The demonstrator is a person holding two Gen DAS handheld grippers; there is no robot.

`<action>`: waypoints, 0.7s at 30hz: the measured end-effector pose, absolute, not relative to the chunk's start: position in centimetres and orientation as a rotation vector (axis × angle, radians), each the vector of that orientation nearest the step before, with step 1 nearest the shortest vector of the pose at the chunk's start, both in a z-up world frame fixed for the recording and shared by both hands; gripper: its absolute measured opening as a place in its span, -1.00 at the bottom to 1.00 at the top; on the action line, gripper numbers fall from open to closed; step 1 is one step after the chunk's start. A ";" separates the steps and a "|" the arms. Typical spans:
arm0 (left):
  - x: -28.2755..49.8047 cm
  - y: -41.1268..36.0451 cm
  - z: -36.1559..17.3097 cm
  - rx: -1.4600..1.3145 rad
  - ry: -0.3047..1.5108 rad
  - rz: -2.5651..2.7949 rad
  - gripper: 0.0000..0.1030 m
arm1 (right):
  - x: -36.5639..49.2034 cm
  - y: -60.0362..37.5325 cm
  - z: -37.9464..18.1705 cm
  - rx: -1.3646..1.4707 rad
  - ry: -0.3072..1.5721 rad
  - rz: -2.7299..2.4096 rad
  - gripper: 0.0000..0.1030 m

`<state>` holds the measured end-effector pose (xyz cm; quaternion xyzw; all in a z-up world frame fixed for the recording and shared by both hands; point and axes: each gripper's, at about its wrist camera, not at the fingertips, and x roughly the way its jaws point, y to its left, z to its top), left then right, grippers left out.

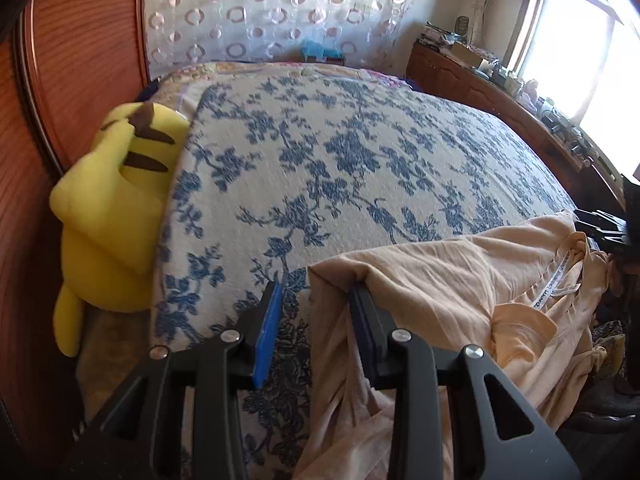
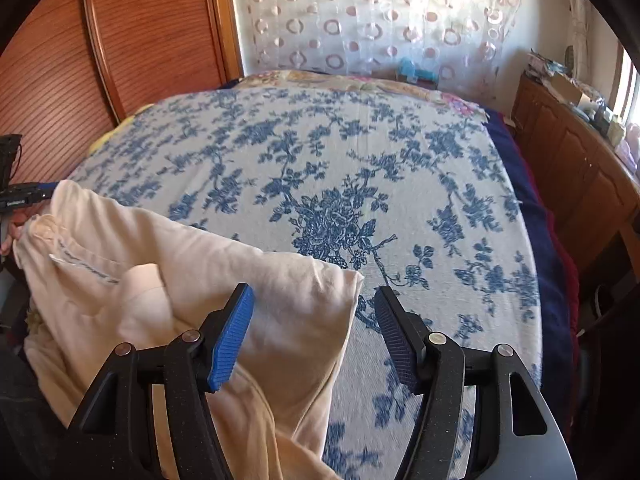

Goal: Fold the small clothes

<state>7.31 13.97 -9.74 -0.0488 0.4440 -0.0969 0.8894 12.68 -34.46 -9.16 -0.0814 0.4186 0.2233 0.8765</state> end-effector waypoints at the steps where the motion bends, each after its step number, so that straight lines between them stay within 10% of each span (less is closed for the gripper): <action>1: 7.1 13.8 -10.0 -0.102 0.923 -0.209 -0.35 | 12.9 -34.5 -9.4 -0.168 0.878 0.464 0.25; 21: 5.4 14.9 -9.0 -0.181 0.837 -0.260 -0.32 | 13.0 -34.7 -10.5 -0.158 0.853 0.441 0.31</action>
